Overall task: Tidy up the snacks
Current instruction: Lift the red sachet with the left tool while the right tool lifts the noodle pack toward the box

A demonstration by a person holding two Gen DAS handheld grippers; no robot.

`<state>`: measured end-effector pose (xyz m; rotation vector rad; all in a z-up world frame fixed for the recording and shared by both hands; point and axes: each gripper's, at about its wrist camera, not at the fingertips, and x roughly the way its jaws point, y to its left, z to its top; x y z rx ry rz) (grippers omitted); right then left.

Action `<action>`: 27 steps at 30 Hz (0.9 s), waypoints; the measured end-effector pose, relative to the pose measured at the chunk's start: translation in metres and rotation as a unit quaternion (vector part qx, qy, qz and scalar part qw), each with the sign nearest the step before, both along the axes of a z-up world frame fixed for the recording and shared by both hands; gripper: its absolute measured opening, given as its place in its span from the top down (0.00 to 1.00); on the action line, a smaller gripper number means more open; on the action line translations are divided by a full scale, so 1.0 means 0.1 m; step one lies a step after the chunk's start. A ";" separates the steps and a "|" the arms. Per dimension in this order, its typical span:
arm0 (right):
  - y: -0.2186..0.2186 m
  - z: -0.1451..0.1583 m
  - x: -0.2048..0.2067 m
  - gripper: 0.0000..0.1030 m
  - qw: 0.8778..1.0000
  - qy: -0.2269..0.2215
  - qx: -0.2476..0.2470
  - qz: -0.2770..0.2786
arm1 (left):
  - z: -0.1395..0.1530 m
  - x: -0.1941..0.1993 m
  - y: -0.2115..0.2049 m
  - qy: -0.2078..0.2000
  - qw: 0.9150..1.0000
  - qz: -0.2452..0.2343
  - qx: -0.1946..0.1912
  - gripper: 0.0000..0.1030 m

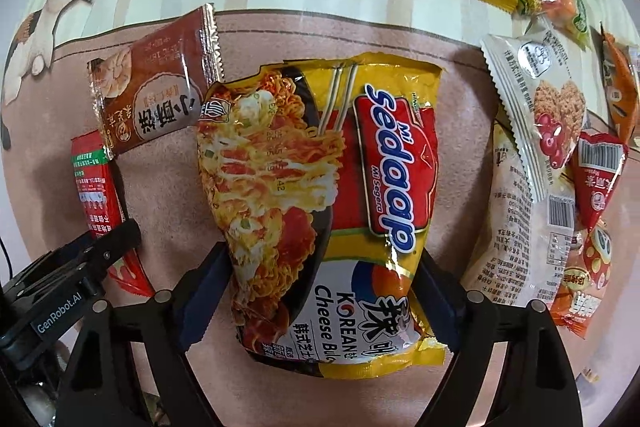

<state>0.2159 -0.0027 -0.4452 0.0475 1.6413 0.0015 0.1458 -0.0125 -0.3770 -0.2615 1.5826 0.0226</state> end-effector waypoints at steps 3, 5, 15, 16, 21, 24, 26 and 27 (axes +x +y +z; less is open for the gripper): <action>0.04 0.11 -0.10 0.14 1.000 -0.009 0.002 -0.004 | 0.11 -0.09 0.06 -0.003 1.000 -0.010 -0.011 0.53; 0.03 0.17 -0.20 0.14 1.000 -0.016 0.014 -0.012 | 0.21 -0.13 0.12 0.000 1.000 -0.012 -0.024 0.53; -0.11 0.54 -0.57 0.14 0.994 -0.048 0.089 -0.033 | 0.72 -0.34 -0.11 -0.031 0.998 -0.041 -0.037 0.54; -0.13 0.60 -0.59 0.14 0.994 -0.052 0.095 -0.033 | 0.78 -0.33 -0.15 -0.032 0.998 -0.042 -0.036 0.54; -0.26 0.83 -0.59 0.14 0.992 -0.068 0.096 -0.037 | 0.91 -0.30 -0.25 -0.032 0.996 -0.069 -0.036 0.54; -0.36 0.90 -0.56 0.14 0.993 -0.069 0.092 -0.031 | 0.54 -0.20 -0.35 0.005 0.997 -0.070 -0.040 0.52; -0.38 0.91 -0.53 0.14 0.993 -0.058 0.092 -0.036 | 0.23 -0.14 -0.45 0.042 0.996 -0.078 -0.016 0.52; -0.39 0.90 -0.47 0.14 0.994 -0.049 0.096 -0.037 | 0.14 -0.12 -0.48 0.048 0.995 -0.082 -0.008 0.52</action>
